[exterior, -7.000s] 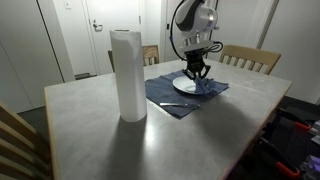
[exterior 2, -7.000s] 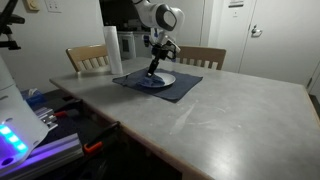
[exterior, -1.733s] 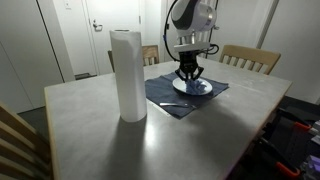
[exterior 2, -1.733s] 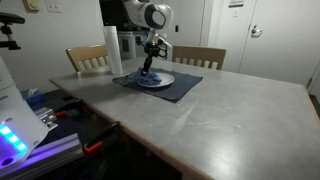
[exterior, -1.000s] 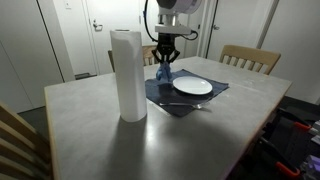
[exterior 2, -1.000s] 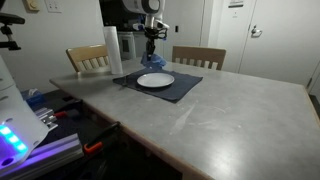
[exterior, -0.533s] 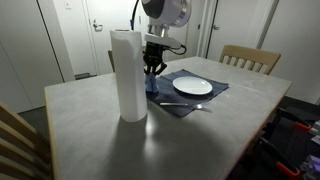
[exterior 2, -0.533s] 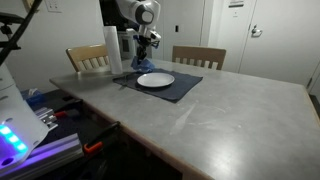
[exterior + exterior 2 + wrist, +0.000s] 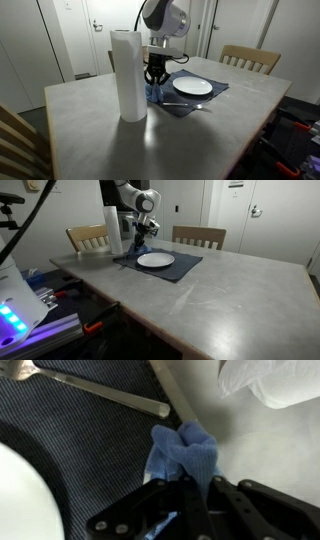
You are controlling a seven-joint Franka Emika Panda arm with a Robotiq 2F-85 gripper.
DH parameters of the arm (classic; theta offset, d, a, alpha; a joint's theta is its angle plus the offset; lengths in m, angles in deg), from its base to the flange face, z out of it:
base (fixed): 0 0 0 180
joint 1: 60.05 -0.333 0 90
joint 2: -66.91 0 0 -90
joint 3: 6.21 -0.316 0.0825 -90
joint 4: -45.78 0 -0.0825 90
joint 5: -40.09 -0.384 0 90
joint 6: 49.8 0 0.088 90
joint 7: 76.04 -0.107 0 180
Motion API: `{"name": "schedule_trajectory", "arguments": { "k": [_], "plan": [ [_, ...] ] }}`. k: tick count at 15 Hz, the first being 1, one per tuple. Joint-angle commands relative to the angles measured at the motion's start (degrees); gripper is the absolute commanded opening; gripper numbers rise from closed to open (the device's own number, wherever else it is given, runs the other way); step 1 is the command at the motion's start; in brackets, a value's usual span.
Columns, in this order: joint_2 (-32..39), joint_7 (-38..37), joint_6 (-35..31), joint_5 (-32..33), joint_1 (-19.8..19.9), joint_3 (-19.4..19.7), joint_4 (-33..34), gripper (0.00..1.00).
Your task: Wipe the plate with the blue rug
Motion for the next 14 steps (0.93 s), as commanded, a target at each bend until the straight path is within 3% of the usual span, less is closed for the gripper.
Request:
{"name": "schedule_trajectory", "arguments": {
  "k": [1,3,5,14],
  "plan": [
    [1.4,-1.1,1.4,-0.1,-0.1,1.2,0.4,0.02],
    [1.1,-1.7,1.2,-0.3,0.0,1.2,0.4,0.02],
    [0.3,-2.1,1.4,-0.1,0.1,1.4,0.3,0.36],
    [-8.9,-1.0,6.0,2.0,0.5,2.8,-0.9,0.98]
  ]
}}
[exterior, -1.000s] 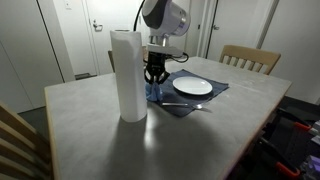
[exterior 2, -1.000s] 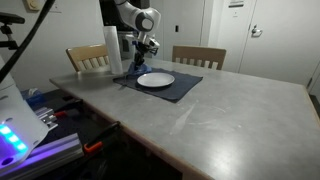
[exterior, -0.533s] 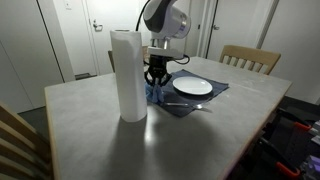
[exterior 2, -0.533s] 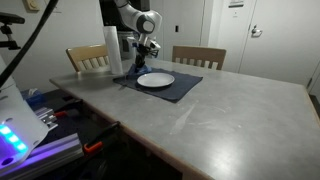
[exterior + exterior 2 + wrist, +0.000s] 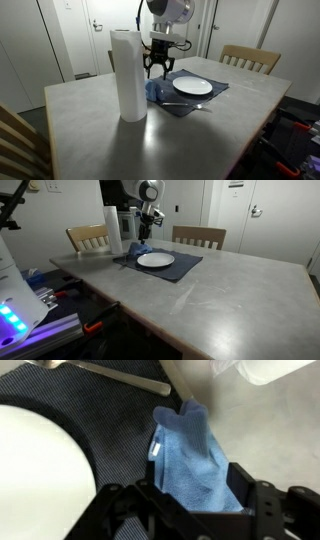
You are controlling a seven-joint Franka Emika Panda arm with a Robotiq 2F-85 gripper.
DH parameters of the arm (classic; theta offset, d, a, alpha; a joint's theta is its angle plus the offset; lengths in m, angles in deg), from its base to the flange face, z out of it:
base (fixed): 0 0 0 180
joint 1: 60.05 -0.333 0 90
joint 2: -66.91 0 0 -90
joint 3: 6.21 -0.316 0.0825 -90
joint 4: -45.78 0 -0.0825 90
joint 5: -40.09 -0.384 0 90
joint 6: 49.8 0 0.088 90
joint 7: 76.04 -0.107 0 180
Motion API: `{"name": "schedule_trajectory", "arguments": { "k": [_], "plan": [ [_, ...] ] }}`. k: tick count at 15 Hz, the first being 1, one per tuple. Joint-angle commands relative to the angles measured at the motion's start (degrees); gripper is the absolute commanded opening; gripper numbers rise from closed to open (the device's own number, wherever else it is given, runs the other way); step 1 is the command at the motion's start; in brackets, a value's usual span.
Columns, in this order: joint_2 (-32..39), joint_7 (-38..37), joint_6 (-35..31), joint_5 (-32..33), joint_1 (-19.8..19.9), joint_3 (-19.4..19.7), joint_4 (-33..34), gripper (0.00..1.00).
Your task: Wipe the plate with the blue rug
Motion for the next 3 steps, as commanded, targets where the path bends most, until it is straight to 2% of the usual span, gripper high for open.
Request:
{"name": "schedule_trajectory", "arguments": {
  "k": [1,3],
  "plan": [
    [-4.3,1.1,5.3,0.9,0.6,0.1,-0.4,1.0],
    [-5.2,1.7,7.6,0.9,0.7,-0.1,0.0,1.0]
  ]
}}
